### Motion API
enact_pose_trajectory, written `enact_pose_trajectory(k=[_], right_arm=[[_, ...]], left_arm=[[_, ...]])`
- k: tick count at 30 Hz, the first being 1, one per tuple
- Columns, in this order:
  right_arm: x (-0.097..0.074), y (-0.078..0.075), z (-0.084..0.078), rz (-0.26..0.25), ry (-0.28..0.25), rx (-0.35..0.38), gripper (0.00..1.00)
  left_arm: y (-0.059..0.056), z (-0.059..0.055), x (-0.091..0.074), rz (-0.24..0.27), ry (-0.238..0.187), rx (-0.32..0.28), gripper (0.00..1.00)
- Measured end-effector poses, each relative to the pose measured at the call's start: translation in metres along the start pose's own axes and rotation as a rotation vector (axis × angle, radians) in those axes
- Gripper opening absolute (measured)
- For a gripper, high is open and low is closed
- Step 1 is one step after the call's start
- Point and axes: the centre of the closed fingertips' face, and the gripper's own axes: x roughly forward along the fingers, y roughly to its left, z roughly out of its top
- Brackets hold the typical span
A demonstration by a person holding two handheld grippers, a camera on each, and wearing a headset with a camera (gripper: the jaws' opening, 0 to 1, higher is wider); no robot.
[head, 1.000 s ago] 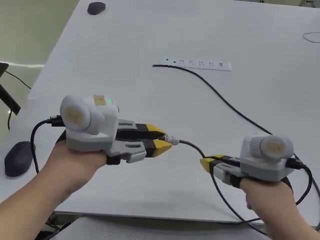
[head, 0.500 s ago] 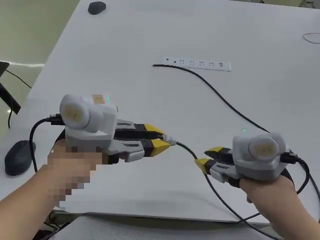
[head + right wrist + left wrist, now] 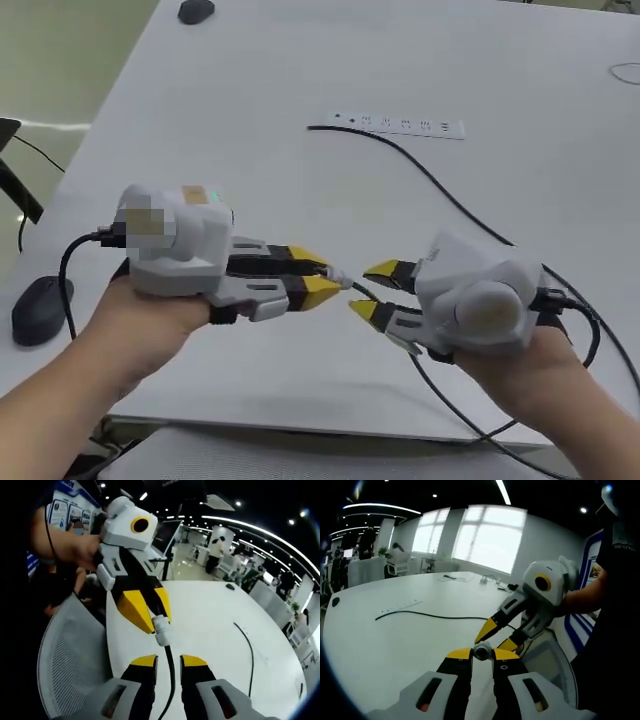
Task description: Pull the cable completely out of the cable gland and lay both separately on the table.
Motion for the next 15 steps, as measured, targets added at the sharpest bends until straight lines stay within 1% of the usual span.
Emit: enact_pose_trajectory(k=[3,9,12,15], right_arm=[[0.0039,0.0006,-0.0036,0.005,0.002,0.007,0.1],[0.004,0.0013,-0.0013,0.006,-0.022,0.006,0.05],[0.004,-0.0003,-0.0025,0.0,-0.019,0.01,0.01],[0.0039,-0.0008,-0.0027,-0.001,-0.022,0.023,0.0]], left_arm=[[-0.0006,-0.0002,0.0,-0.002,0.0,-0.002,0.15],[-0.0015,-0.0006,0.0001,-0.006,0.001,-0.001,0.15],[-0.002,-0.0015,0.0008,-0.009,0.002,-0.001,0.15],[-0.0022,-0.0009,0.0012,-0.01,0.0,-0.002,0.15]])
